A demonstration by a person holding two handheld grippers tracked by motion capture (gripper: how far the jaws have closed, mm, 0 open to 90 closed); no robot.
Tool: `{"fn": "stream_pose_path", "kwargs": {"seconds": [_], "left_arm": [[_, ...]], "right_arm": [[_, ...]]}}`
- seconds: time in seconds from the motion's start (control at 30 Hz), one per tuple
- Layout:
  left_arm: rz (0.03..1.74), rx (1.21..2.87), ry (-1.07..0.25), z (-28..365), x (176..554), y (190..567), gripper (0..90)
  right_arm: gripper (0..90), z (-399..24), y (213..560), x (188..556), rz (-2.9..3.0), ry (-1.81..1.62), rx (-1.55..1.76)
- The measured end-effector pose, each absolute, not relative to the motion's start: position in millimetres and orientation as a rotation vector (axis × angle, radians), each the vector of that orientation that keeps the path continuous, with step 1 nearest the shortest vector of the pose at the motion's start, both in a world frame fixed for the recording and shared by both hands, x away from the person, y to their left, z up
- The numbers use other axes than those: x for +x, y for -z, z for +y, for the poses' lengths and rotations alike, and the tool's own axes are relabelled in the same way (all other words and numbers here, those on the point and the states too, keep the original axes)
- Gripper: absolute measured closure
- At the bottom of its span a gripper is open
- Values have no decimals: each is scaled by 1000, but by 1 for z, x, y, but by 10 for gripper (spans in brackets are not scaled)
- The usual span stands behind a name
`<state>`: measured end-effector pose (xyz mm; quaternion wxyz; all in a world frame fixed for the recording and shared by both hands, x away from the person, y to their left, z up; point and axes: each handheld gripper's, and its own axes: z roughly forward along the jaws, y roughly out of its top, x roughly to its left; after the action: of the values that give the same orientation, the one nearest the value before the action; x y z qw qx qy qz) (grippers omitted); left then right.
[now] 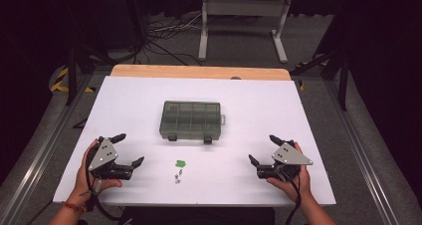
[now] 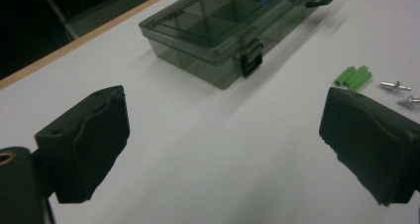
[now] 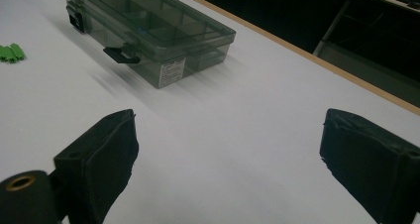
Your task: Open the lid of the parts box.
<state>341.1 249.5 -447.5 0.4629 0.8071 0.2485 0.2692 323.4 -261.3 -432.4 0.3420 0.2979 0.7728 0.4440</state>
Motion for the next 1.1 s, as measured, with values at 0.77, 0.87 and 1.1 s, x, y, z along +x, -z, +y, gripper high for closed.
{"fn": "stream_pose_path", "kwargs": {"seconds": [0.77, 0.87, 1.1], "left_arm": [[639, 2044, -564, 244, 344, 455, 82], [638, 2106, -561, 238, 352, 457, 99], [627, 2140, -509, 225, 372, 452, 108]], "right_arm": [[91, -252, 438, 333, 2065, -1129, 771], [95, -250, 439, 336, 2079, -1121, 785], [109, -240, 440, 349, 2132, -1069, 806]]}}
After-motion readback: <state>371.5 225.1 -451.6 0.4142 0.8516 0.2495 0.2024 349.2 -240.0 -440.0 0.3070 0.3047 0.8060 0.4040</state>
